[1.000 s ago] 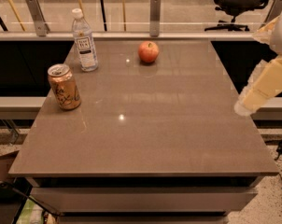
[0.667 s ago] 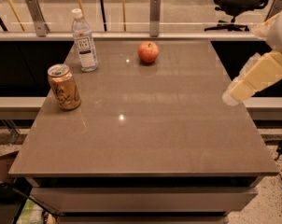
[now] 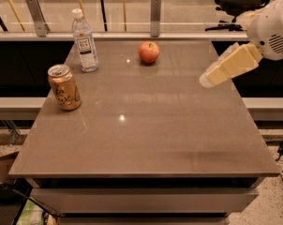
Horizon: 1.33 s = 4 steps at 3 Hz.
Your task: Pick blue plastic bottle
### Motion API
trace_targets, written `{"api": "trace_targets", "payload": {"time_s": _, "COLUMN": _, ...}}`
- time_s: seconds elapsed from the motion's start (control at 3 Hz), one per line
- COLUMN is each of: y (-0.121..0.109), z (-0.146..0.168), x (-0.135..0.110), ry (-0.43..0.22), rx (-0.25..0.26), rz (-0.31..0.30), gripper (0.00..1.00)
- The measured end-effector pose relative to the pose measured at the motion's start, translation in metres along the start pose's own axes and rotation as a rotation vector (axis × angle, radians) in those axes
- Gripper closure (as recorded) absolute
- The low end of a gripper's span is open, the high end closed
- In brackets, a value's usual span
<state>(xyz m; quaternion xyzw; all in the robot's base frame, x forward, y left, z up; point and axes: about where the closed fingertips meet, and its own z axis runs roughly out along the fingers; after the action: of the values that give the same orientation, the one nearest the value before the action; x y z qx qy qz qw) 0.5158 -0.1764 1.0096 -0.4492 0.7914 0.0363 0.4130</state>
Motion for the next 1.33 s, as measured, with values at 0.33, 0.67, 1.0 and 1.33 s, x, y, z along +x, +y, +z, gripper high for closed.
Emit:
{"api": "trace_targets", "payload": {"time_s": 0.33, "y": -0.011, "z": 0.025, "x": -0.013, "ry": -0.077, "rx": -0.001, "rz": 0.004, "gripper": 0.00}}
{"api": "trace_targets", "payload": {"time_s": 0.67, "y": -0.016, "z": 0.054, "x": -0.026, "ry": -0.132, "rx": -0.031, "rz": 0.003, "gripper": 0.00}}
{"api": "trace_targets", "payload": {"time_s": 1.0, "y": -0.016, "z": 0.078, "x": -0.040, "ry": -0.189, "rx": -0.065, "rz": 0.019, "gripper": 0.00}}
{"api": "trace_targets", "payload": {"time_s": 1.33, "y": -0.011, "z": 0.100, "x": -0.059, "ry": -0.243, "rx": -0.097, "rz": 0.042, "gripper": 0.00}}
